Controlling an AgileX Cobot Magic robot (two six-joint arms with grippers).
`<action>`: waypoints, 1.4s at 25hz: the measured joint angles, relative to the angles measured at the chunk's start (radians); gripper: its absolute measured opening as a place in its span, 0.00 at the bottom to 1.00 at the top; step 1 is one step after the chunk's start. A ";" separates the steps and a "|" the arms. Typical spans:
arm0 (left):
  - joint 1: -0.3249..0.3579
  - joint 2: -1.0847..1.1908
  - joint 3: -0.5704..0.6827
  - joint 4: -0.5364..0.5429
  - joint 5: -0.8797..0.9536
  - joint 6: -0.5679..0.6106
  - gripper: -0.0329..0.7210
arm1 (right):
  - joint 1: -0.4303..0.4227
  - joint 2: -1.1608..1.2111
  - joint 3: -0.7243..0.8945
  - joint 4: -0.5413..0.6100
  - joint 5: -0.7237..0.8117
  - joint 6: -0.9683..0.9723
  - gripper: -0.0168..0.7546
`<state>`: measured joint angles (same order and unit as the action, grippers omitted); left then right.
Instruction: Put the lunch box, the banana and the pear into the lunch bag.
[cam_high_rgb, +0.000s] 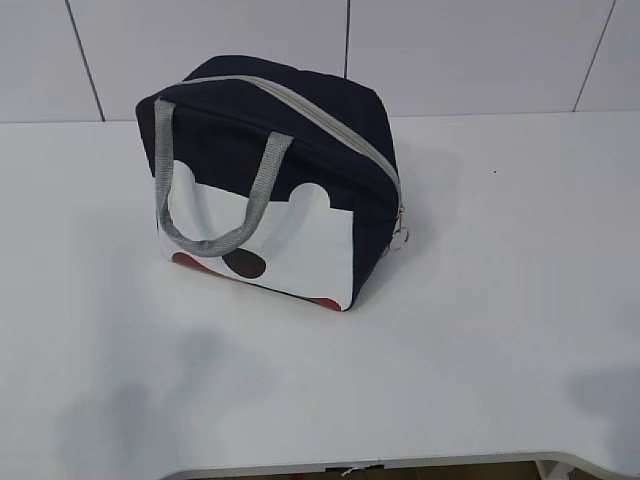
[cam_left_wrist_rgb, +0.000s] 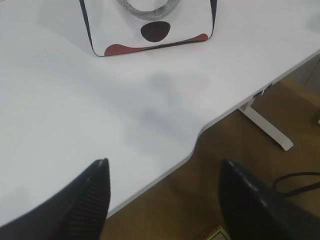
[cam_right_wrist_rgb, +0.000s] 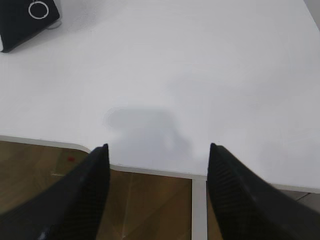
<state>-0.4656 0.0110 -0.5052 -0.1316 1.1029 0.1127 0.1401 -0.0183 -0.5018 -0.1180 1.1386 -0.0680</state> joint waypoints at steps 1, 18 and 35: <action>0.006 0.000 0.000 -0.001 0.000 0.000 0.69 | 0.000 0.000 0.000 0.000 0.000 0.000 0.68; 0.399 0.000 0.000 -0.006 0.000 0.000 0.69 | -0.112 0.000 0.000 -0.002 0.000 0.000 0.68; 0.468 0.000 0.000 -0.006 0.000 0.000 0.69 | -0.126 0.000 0.000 -0.002 0.000 0.000 0.68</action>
<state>0.0024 0.0110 -0.5052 -0.1377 1.1029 0.1127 0.0143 -0.0183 -0.5018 -0.1196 1.1386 -0.0680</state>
